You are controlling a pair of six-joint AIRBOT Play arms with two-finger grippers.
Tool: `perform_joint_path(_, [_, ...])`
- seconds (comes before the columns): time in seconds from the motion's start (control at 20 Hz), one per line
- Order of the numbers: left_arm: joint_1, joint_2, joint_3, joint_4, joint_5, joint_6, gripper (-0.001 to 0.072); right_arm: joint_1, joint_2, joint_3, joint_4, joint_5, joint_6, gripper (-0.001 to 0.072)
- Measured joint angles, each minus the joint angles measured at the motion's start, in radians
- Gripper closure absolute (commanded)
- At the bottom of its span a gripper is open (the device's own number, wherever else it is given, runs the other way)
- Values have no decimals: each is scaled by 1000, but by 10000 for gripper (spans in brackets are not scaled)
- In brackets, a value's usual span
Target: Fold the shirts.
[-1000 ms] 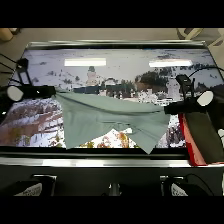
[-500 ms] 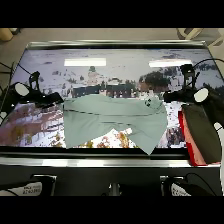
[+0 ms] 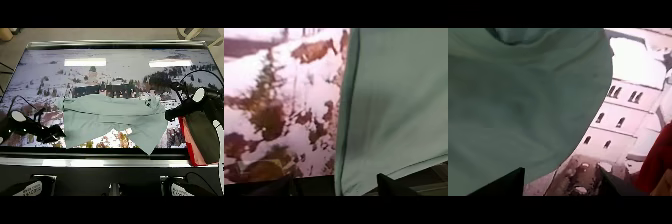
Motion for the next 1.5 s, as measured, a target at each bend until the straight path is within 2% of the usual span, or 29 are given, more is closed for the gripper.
perform_joint_path(0.1, [-21,9,-71,-68,33,27,237,0,-6,-7,-1,47,-11,205])
perform_joint_path(0.2, [-51,7,-109,-122,52,37,238,0,-9,-11,-16,77,-16,148])
perform_joint_path(0.25, [-66,4,-119,-135,63,40,270,0,-10,-12,-27,85,-14,148])
perform_joint_path(0.3, [-78,-1,-128,-149,74,42,413,0,-11,-13,-42,91,-9,148])
perform_joint_path(0.4, [-95,-11,-140,-151,101,47,631,-9,-13,-16,-60,81,0,148])
perform_joint_path(0.45, [-102,-14,-143,-151,120,48,681,-29,-17,-18,-55,61,5,148])
perform_joint_path(0.75, [-115,-7,-150,-162,155,66,681,-195,-122,-22,227,66,-52,171])
perform_joint_path(0.9, [-116,22,-151,-151,192,87,681,-200,-195,-22,292,79,-80,171])
perform_joint_path(1.0, [-115,53,-152,-133,203,95,682,-195,-237,-22,300,84,-87,282])
perform_joint_path(1.05, [-114,71,-152,-125,203,99,681,-195,-253,-21,307,85,-87,463])
perform_joint_path(1.1, [-114,89,-151,-135,202,100,682,-195,-266,-21,309,84,-87,684])
perform_joint_path(1.35, [-106,202,-63,-139,179,110,683,-192,-266,55,356,68,-148,698])
perform_joint_path(1.5, [-81,311,182,-122,137,65,684,-191,-150,238,421,150,-184,698])
